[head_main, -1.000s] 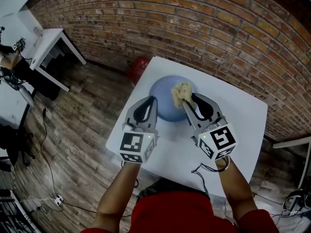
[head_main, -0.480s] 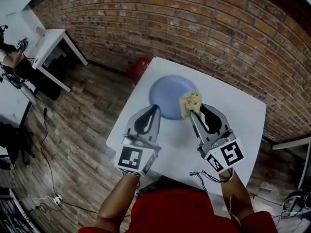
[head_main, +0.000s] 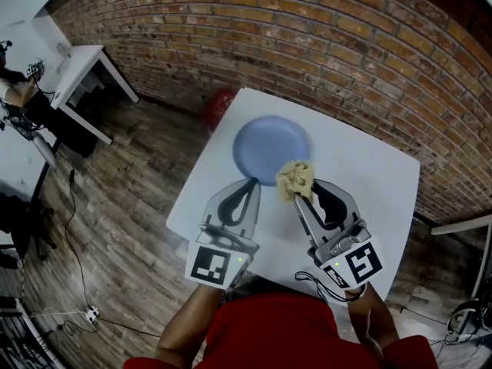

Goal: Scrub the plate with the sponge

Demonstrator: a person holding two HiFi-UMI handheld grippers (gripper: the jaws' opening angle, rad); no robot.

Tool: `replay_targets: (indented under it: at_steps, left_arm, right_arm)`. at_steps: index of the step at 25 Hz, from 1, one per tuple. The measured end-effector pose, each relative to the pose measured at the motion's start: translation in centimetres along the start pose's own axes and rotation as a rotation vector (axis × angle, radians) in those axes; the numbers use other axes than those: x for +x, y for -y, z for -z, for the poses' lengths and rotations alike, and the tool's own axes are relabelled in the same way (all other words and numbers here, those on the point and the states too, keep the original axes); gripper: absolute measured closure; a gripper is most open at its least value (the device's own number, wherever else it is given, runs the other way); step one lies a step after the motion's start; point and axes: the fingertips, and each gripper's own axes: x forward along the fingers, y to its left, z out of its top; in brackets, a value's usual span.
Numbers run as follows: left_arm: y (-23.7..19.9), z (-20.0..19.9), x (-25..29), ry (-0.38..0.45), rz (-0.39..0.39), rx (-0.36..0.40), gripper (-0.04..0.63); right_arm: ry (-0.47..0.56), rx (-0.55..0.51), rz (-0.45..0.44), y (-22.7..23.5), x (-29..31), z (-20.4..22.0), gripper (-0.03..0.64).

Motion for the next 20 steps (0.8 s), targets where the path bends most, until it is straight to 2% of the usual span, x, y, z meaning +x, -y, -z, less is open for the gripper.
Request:
replay_targets:
  at_steps: [8, 20]
  left_arm:
    - [0.86, -0.27, -0.25, 0.003, -0.002, -0.005, 0.581]
    - [1.08, 0.49, 0.11, -0.031, -0.008, -0.008, 0.581]
  right_arm:
    - [0.017, 0.004, -0.029, -1.04, -0.30, -0.30, 0.497]
    - [0.012, 0.022, -0.027, -0.09, -0.12, 0.11, 0.497]
